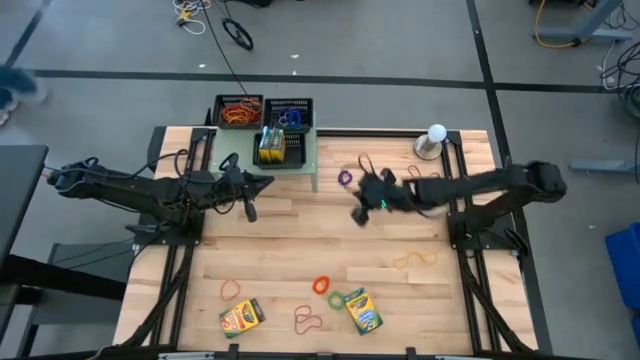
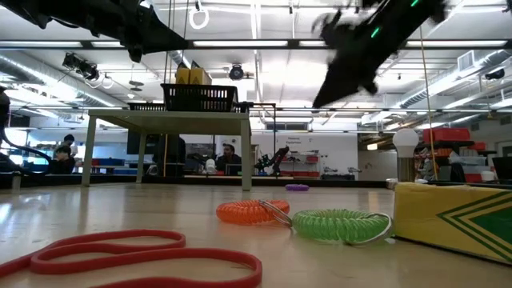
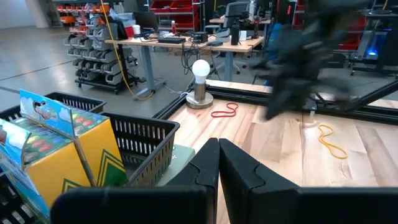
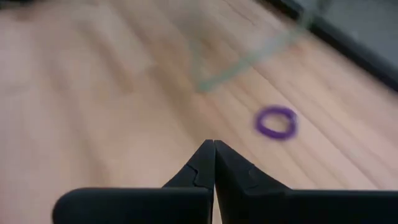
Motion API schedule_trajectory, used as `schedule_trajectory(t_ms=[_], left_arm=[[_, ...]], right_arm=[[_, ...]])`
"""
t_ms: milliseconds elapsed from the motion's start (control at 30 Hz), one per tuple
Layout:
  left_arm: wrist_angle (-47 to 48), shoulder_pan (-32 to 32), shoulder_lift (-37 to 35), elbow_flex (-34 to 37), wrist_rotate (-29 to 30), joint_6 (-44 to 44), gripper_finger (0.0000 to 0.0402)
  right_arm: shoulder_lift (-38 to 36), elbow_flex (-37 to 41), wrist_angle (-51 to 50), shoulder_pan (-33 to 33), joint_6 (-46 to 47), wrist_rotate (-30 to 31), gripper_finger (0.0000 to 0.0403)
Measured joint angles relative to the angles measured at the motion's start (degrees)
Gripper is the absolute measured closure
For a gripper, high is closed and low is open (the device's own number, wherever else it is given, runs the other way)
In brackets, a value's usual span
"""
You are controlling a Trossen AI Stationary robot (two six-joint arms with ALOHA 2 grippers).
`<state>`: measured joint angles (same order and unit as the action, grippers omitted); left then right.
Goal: Pick & Place Office Desk Supplies
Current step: Put the violet spring keychain into the top right black bin on the shelf
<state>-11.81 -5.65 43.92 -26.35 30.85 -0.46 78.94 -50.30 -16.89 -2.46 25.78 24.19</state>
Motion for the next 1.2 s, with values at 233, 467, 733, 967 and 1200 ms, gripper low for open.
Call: schedule_trajectory(t_ms=[233, 467, 733, 967, 1200], left_arm=[[0.03, 0.00, 0.00, 0.00, 0.00, -0.01, 0.0383], [0.04, 0.00, 0.02, 0.00, -0.02, -0.01, 0.0383], [0.04, 0.00, 0.02, 0.00, -0.02, -0.01, 0.0383], [0.04, 0.00, 0.02, 0.00, -0.02, -0.01, 0.0383], [0.04, 0.00, 0.01, 0.00, -0.02, -0.01, 0.0383]], right_arm=[[10.09, 0.00, 7.71, 18.68, 2.90, -17.33, 0.0360], [20.65, 0.02, 12.79, 24.92, 7.53, -17.43, 0.0286], [25.78, -0.15, 18.28, 24.82, 9.39, -13.61, 0.0268], [26.50, -0.09, 17.12, 24.05, 9.36, -11.06, 0.0309], [26.51, -0.09, 16.11, 24.57, 6.50, -10.92, 0.0340]])
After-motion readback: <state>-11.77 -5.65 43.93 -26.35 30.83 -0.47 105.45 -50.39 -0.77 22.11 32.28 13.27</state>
